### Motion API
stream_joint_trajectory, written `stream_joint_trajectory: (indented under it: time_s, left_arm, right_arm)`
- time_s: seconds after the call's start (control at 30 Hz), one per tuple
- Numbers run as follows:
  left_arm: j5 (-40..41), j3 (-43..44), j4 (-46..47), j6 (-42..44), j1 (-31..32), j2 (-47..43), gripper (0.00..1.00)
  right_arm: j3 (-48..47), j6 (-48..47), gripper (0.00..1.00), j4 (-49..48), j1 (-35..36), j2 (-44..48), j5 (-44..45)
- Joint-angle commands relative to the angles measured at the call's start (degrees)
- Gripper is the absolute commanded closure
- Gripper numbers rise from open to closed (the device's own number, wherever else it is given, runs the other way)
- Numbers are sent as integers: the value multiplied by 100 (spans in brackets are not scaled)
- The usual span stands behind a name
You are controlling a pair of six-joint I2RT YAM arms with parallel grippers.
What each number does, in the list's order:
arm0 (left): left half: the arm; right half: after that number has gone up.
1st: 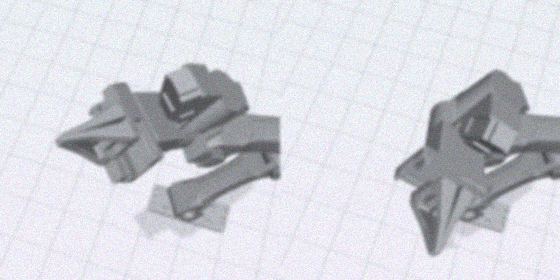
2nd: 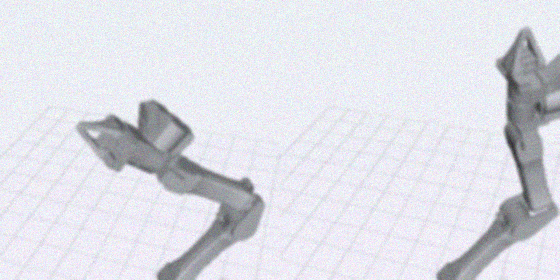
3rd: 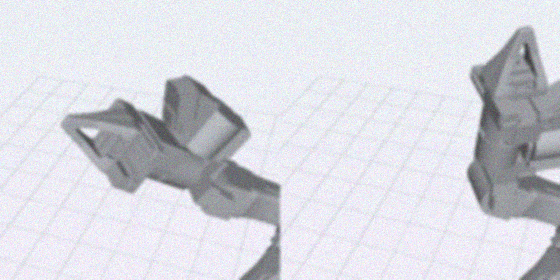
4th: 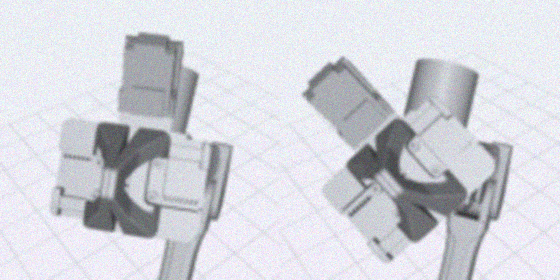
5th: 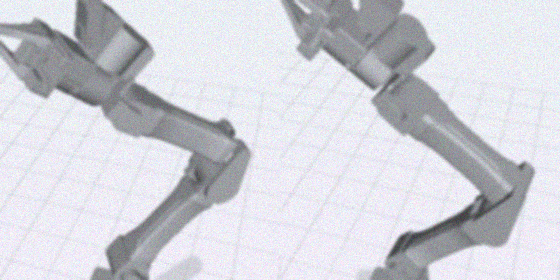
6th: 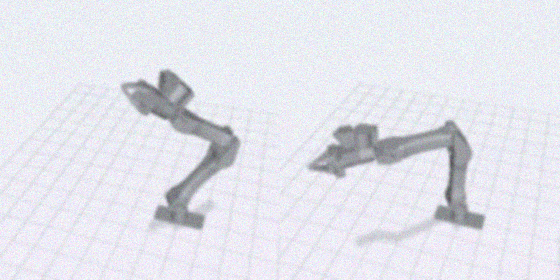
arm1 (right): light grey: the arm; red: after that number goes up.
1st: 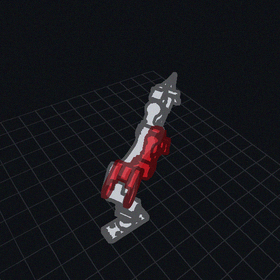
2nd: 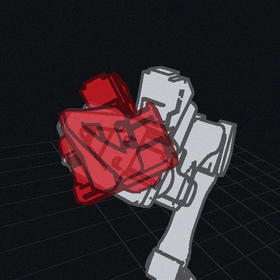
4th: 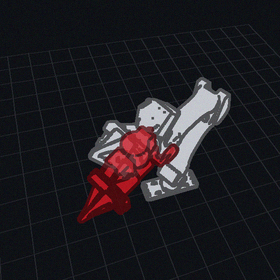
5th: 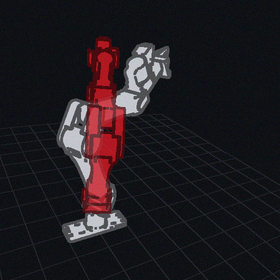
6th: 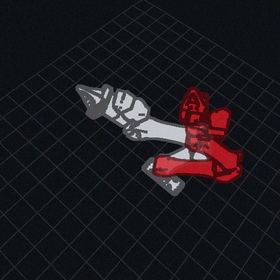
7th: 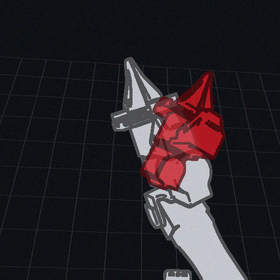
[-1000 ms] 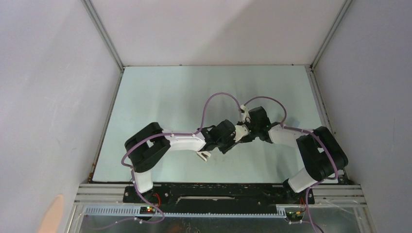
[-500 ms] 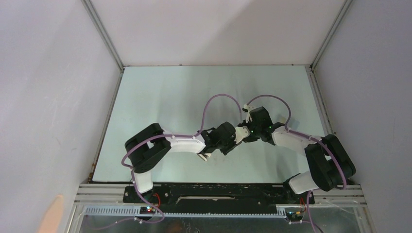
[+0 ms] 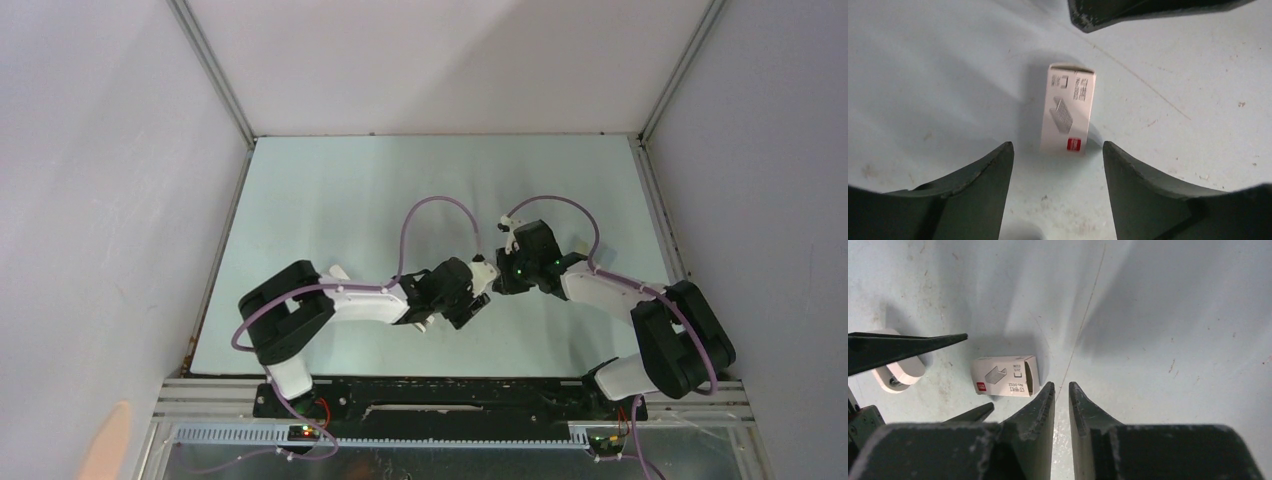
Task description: Load the staples into the stapler
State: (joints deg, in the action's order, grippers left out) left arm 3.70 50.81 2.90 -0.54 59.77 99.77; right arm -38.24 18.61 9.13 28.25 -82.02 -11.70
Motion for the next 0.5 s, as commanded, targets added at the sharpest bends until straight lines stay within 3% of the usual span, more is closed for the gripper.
stream_joint_trajectory:
  time_s: [0.0, 0.13, 0.27, 0.47]
  left_arm:
    - [531, -312, 274, -1028, 18, -727, 29]
    - [705, -695, 464, -2190, -11, -1180, 27]
    - [570, -1343, 1285, -3459, -67, -1516, 28]
    - [491, -1762, 1939, -4590, -211, -1569, 42]
  right_arm:
    - [-38, 86, 79, -272, -45, 200, -330]
    - [8, 175, 67, -357, -58, 275, -470]
    - [9, 374, 53, -346, -12, 250, -475]
    - [1, 482, 38, -151, 67, 447, -380]
